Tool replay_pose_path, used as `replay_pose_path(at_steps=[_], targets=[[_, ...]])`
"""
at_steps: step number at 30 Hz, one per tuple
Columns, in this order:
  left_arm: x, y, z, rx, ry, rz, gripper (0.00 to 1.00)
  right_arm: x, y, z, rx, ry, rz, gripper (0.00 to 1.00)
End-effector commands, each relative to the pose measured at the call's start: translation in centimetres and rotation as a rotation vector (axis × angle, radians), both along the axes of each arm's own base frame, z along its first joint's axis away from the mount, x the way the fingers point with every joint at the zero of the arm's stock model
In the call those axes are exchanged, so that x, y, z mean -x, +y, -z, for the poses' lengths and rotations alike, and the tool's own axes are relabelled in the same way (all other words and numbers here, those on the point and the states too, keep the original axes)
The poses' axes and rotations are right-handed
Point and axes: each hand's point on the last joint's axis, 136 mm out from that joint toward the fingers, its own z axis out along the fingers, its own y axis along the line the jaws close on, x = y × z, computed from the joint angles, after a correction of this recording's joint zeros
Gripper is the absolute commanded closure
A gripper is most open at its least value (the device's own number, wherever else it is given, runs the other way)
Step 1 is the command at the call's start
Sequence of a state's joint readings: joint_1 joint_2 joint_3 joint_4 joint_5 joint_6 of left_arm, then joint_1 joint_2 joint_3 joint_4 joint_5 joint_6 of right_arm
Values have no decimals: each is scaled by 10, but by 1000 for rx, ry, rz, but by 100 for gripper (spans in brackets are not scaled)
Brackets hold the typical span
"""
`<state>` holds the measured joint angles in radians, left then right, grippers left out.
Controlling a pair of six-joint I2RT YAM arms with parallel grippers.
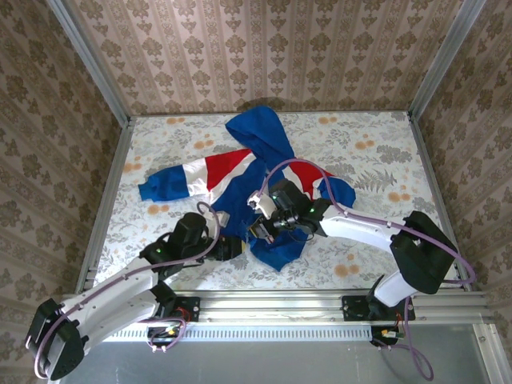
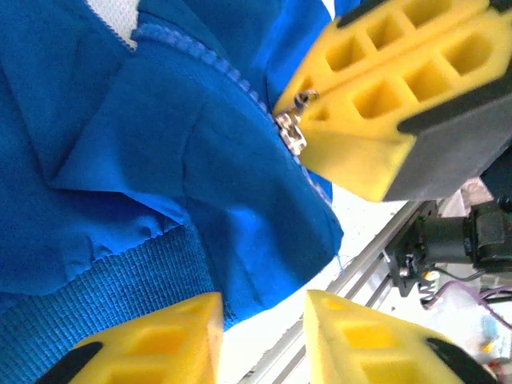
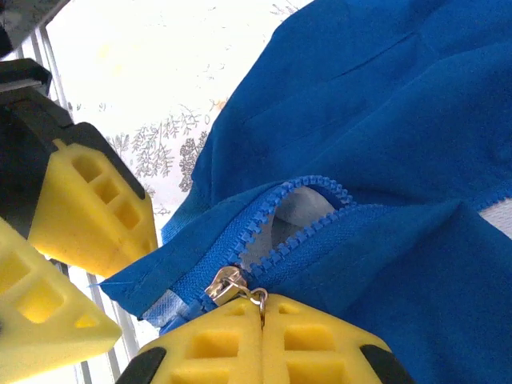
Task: Zip up the jacket
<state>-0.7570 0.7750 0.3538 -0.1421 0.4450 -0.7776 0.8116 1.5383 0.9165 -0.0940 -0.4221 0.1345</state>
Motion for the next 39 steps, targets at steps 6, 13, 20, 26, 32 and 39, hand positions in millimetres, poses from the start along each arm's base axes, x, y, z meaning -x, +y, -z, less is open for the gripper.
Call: replay_pose_path(at_steps=[6, 13, 20, 26, 32, 39], targets=[[-8, -2, -14, 98, -4, -31, 61, 15, 13, -1, -63, 37, -77, 100], [-10, -5, -17, 124, 2, -32, 64, 23, 21, 4, -68, 65, -118, 100], [-6, -2, -6, 104, 31, -36, 74, 20, 22, 2, -67, 52, -103, 100], [-7, 0, -1, 85, 33, -43, 82, 20, 23, 1, -70, 54, -104, 100], [-2, 2, 4, 61, 49, -27, 100, 8, 17, 0, -26, 22, -43, 100], [11, 9, 8, 17, 82, -5, 100, -14, 13, -2, 34, -29, 39, 100]])
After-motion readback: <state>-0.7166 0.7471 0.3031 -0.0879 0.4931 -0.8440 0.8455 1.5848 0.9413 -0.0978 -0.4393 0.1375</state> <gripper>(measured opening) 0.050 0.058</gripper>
